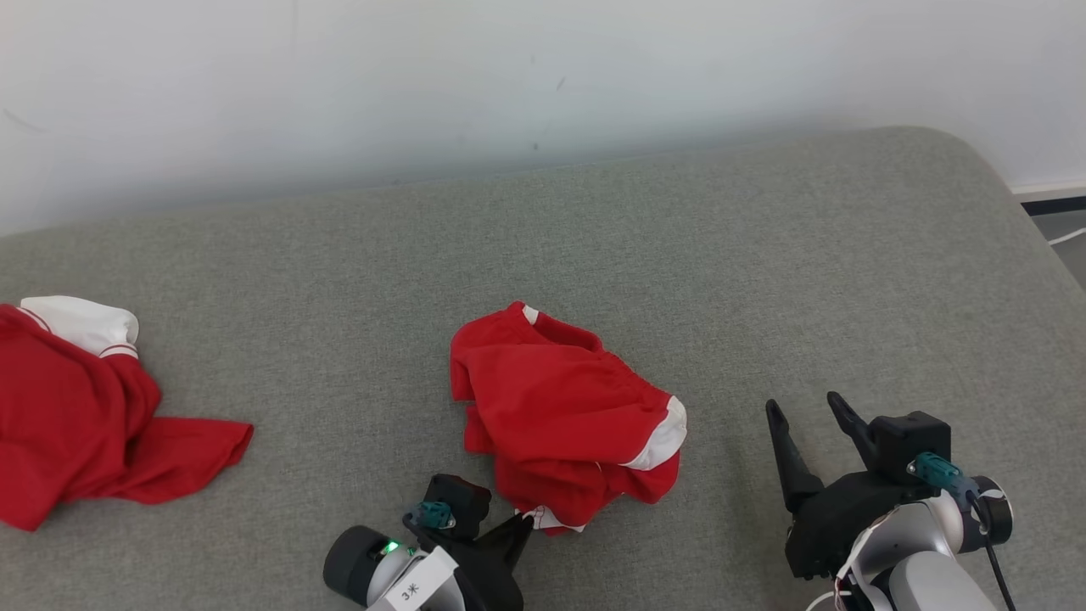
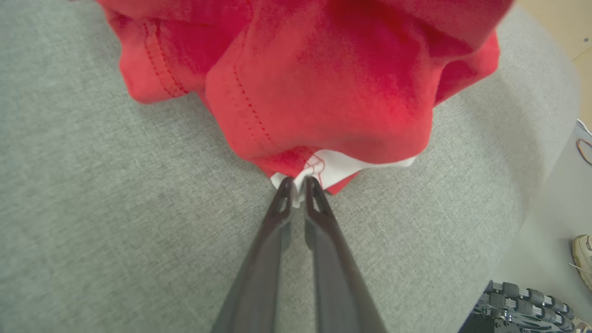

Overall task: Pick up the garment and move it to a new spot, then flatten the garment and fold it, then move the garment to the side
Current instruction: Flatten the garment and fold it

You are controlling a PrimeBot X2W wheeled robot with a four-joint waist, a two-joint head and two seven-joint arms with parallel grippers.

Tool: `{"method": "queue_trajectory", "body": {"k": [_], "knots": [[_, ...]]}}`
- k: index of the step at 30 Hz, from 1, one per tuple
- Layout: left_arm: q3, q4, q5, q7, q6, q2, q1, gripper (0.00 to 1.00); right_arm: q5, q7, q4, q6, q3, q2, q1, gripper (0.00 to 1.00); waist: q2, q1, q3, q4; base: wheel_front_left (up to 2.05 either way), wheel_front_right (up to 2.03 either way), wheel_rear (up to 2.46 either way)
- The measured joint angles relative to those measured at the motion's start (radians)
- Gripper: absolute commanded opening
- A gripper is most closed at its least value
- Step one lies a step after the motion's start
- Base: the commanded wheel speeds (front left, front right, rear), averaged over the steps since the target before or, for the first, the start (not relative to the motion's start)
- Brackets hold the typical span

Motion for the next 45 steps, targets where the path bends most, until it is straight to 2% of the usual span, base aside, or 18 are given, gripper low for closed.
{"method": "queue_trajectory", "body": {"k": [9, 15, 22, 29, 37, 45], "knots": [[-0.034, 0.004, -0.035, -0.03, 0.024, -0.001, -0.026, 0.0, 0.0, -0.001, 0.012, -0.007, -0.006, -0.004, 0.0, 1.0, 0.0, -0.0001, -0.01, 0.021, 0.0, 0.0, 0.0], [0.046, 0.034, -0.047, -0.084, 0.074, 0.0, -0.028, 0.0, 0.001, -0.009, 0.016, -0.007, -0.01, -0.005, 0.009, 1.0, 0.0, -0.0001, -0.026, 0.043, 0.0, 0.0, 0.0], [0.101, 0.007, -0.054, -0.148, 0.127, 0.088, 0.009, 0.0, 0.011, -0.017, 0.027, -0.007, -0.017, -0.006, 0.056, 1.0, 0.0, -0.0001, -0.052, 0.084, 0.0, 0.0, 0.0], [0.146, -0.07, -0.055, -0.186, 0.175, 0.149, 0.08, 0.0, 0.021, -0.018, 0.025, -0.007, -0.018, -0.005, 0.07, 1.0, 0.0, -0.0001, -0.079, 0.149, 0.0, 0.0, 0.0], [0.156, -0.098, -0.099, -0.183, 0.185, 0.164, 0.178, 0.0, 0.023, -0.017, 0.024, -0.007, 0.005, 0.007, 0.073, 1.0, -0.0001, -0.0002, -0.089, 0.206, 0.0, 0.0, 0.0], [0.15, -0.096, -0.116, -0.158, 0.185, 0.138, 0.226, 0.0, 0.023, -0.014, 0.024, -0.007, 0.009, 0.007, 0.067, 1.0, 0.0, -0.0002, -0.079, 0.206, 0.0, 0.0, 0.0]]}}
